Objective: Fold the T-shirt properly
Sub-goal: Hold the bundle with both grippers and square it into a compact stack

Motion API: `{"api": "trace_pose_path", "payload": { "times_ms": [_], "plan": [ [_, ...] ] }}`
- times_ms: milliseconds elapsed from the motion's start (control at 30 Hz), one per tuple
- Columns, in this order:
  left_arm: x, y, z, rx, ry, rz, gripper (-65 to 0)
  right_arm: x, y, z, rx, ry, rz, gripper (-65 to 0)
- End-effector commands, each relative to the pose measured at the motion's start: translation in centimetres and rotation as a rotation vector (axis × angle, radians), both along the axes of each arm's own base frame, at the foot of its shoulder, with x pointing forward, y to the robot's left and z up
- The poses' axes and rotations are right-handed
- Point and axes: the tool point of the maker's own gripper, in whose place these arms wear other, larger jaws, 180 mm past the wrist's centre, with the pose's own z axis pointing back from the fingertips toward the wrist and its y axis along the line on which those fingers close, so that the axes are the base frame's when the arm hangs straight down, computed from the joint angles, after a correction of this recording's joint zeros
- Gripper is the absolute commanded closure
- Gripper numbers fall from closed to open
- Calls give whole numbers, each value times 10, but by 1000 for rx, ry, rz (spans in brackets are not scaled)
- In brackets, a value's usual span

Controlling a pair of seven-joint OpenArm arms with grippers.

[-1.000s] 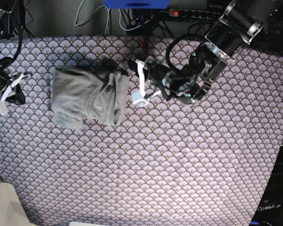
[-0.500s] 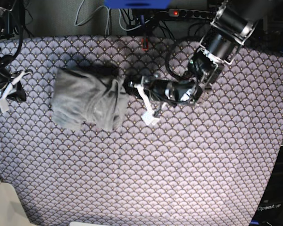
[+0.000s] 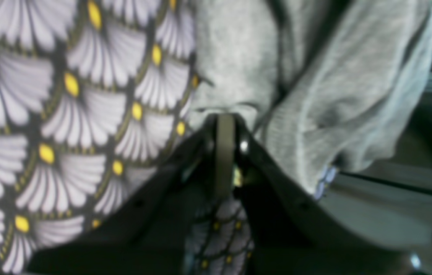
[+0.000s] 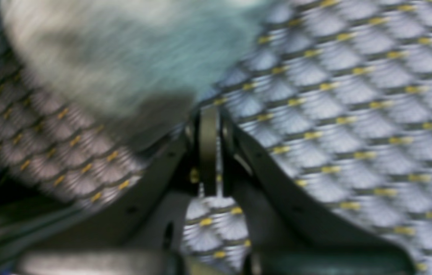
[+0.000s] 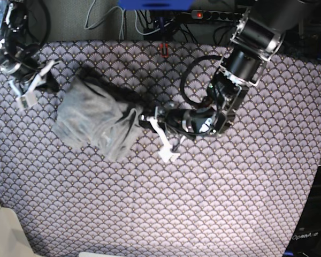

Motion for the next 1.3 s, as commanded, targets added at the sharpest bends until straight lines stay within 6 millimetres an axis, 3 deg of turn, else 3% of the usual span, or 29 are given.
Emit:
{"api": "trace_pose_path", "payload": {
  "times_ms": [0,200,367,533,600,700,867,967,1100,1267],
  "plan": [
    [11,-10,18,-46,-41,-1,0,4,7,6,11,-27,27,-7],
    [13,-9,19,-46,-47,3,0,-6,64,-8,103,16,133,-7],
    [27,-6,24,-71,-98,64,0,-17,110,-14,169,48,231,-7],
    [38,2,31,-88,-111,108,0,-27,139,-16,208,66,311,-7],
    [51,16,41,-120,-118,169,0,-27,138,-17,202,68,316,-7],
    [52,36,49,-125,-87,179,0,-24,120,-17,173,64,278,-6],
    [28,69,44,-59,-42,131,0,-21,80,-16,129,51,167,-4],
    [9,79,35,-11,1,80,0,-17,54,-9,112,8,90,-4],
    [-8,74,22,0,54,54,0,-8,19,1,62,-34,15,-6],
    [-25,33,16,2,61,-26,0,12,-7,15,-16,-73,38,-6]
  ]
}}
